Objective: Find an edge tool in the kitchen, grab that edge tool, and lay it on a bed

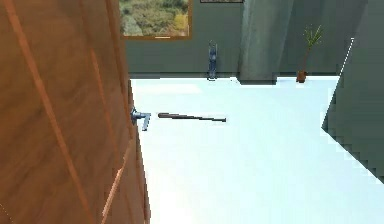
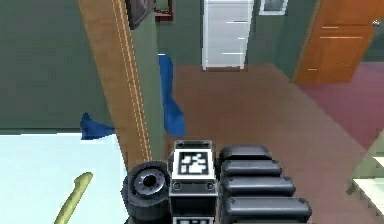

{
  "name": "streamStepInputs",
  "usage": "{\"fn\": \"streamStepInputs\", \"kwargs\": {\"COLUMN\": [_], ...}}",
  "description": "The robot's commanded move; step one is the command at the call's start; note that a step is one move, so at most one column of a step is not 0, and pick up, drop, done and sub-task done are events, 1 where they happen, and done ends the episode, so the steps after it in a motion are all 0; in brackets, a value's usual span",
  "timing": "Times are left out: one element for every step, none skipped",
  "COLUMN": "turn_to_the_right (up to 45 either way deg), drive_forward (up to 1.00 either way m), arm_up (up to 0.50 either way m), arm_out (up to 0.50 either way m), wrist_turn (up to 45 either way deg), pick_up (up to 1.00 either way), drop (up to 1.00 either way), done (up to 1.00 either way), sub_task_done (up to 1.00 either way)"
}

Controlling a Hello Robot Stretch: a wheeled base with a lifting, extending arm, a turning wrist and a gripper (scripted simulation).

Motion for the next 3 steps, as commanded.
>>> {"fn": "streamStepInputs", "kwargs": {"turn_to_the_right": [0.0, 21.0, 0.0], "drive_forward": [0.30, 0.00, 1.00], "arm_up": [0.00, 0.00, 0.00], "arm_out": [0.00, 0.00, 0.00], "wrist_turn": [0.0, 0.0, 0.0], "pick_up": [0.00, 0.00, 0.00], "drop": [0.00, 0.00, 0.00], "done": [0.00, 0.00, 0.00], "sub_task_done": [0.00, 0.00, 0.00]}}
